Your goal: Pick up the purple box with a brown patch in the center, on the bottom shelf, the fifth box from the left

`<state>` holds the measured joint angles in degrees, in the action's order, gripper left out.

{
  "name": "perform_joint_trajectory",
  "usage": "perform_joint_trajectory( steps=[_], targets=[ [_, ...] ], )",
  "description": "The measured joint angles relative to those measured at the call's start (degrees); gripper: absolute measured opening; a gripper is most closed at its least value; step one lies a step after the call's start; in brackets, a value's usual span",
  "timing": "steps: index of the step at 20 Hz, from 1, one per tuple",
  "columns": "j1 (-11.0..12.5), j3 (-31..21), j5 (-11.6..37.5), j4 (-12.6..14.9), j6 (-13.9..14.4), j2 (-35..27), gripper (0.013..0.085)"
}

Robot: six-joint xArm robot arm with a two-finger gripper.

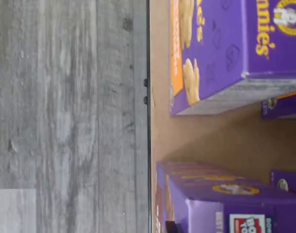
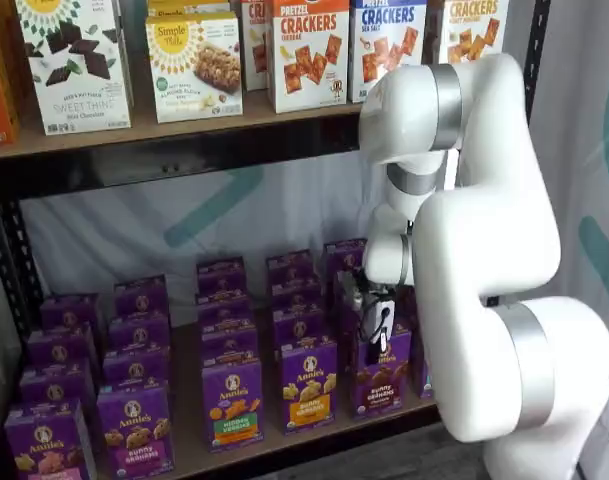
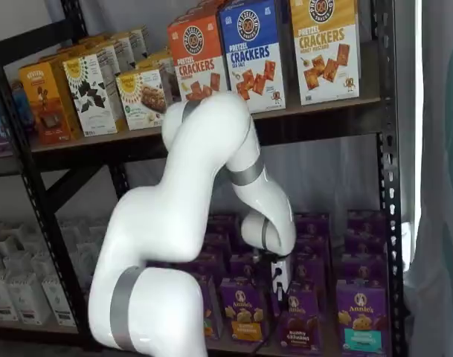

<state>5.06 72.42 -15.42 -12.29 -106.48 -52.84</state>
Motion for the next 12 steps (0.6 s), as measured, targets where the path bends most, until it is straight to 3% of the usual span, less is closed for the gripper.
perform_joint_trajectory(
  steps=[6, 9, 12],
  targets=[
    [-0.9, -4.6, -0.4, 0.5, 1.3, 3.8, 0.033],
    [-1.5, -8.0, 0.0, -1.8, -0.2, 6.5, 0.033],
    [-1.9, -12.1, 0.7, -1.7, 0.1, 9.8, 0.033]
  ],
)
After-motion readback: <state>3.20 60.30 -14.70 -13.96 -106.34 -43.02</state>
